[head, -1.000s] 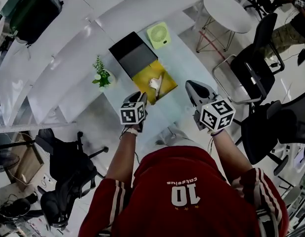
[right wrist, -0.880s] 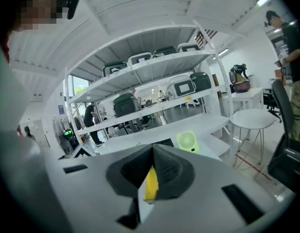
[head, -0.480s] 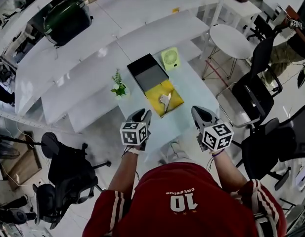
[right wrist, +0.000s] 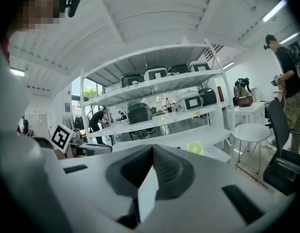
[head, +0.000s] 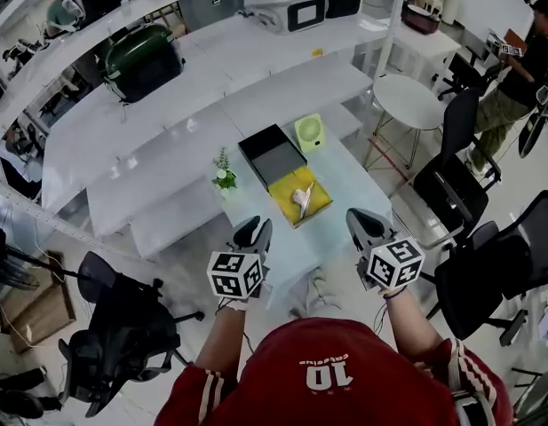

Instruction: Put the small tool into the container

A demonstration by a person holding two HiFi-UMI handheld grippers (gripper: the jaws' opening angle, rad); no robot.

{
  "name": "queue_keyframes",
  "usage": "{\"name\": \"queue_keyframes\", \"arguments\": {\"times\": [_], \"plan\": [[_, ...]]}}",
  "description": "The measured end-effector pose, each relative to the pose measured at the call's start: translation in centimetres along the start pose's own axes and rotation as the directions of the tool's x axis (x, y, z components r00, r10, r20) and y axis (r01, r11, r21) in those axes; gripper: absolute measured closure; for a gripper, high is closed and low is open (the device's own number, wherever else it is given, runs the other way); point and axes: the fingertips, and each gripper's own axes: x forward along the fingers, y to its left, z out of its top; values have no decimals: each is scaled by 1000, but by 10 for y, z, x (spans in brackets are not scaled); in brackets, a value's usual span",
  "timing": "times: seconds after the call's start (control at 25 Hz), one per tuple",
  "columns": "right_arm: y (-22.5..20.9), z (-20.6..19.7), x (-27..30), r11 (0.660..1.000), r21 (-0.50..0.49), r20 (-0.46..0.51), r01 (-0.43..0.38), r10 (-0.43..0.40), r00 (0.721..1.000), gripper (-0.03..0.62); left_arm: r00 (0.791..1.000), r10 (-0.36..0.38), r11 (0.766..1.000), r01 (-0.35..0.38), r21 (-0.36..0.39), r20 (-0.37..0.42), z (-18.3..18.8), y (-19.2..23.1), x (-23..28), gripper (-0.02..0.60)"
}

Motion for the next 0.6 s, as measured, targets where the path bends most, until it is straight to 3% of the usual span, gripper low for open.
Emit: {"name": "queue_keyframes", "arguments": {"times": [0.24,0.6], "plan": [[13,24,-26,1000,-15,30,7,-6,1000,589,994,-9,1000,8,8,106,35,-19,-43,477],[23,96,-51,996,-70,150,-52,62,987,589,969,23,997,-40,64,247,92,-50,-87,488]]}}
